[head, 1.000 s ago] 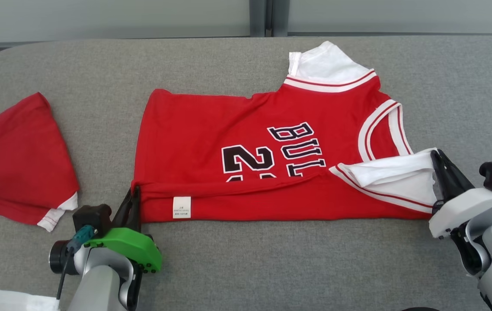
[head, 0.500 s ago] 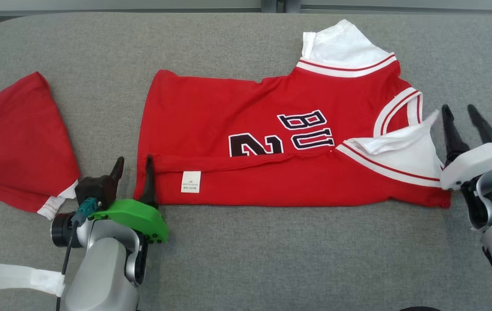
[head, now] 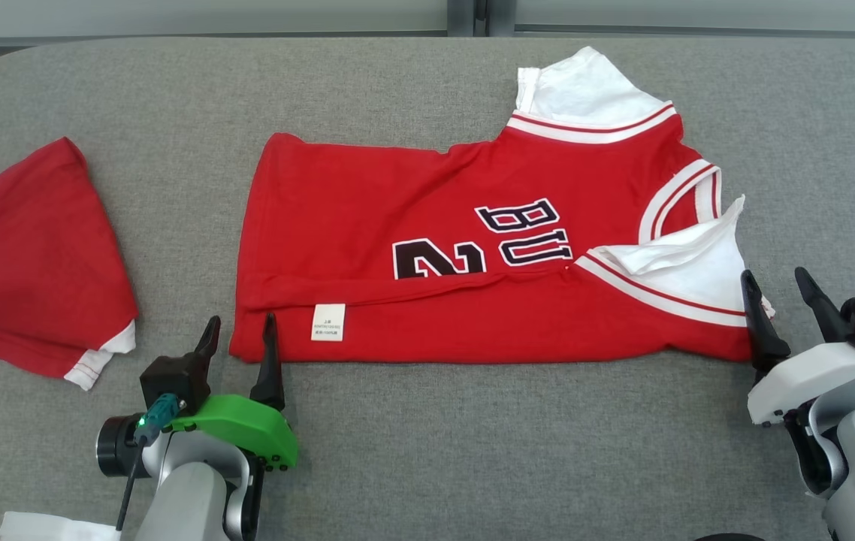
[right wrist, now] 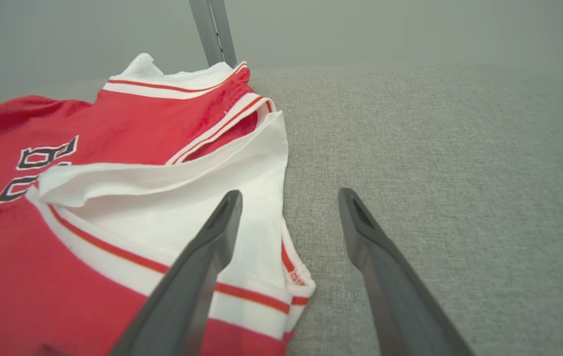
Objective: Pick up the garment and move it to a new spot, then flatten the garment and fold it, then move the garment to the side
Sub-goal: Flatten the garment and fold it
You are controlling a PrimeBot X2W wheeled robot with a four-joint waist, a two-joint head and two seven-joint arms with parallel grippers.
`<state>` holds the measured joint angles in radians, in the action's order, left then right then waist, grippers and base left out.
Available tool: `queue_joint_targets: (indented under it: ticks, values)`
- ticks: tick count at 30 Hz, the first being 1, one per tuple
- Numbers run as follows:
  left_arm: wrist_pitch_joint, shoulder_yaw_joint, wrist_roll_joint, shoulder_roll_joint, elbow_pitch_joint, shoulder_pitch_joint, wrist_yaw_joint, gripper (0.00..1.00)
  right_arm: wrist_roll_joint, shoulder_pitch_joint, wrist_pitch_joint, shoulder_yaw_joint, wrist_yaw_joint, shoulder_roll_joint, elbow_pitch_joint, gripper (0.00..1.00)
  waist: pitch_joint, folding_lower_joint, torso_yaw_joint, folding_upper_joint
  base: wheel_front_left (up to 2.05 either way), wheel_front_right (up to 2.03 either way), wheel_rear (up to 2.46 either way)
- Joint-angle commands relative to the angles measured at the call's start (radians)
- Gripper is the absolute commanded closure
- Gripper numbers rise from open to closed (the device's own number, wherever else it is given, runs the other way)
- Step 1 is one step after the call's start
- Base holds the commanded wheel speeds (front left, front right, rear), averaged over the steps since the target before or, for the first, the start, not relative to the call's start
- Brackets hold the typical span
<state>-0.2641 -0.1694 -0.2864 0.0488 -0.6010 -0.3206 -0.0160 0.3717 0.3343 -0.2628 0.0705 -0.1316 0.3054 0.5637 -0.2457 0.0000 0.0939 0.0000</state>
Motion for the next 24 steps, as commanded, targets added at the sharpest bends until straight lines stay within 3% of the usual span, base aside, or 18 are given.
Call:
queue_joint_targets:
  ticks: [1,13,24]
  values:
    - [0.0,0.001,0.011,0.004,0.005,0.012,0.001,0.0,-0.001,-0.014,-0.003,0.006,0.002,0.006,-0.009,0.0,0.005,0.0,-0.006,0.0,0.0,0.0,0.0]
    - [0.0,0.0,0.002,0.004,0.032,0.055,0.004,0.0,-0.007,-0.076,-0.003,0.045,0.002,-0.019,-0.05,0.0,0.017,0.0,-0.006,0.0,0.0,0.0,0.0]
    - [0.0,-0.017,0.001,0.004,0.038,0.048,-0.001,0.0,0.0,-0.026,-0.003,0.128,0.002,-0.052,-0.066,0.0,0.011,0.0,0.019,0.0,0.0,0.0,0.0]
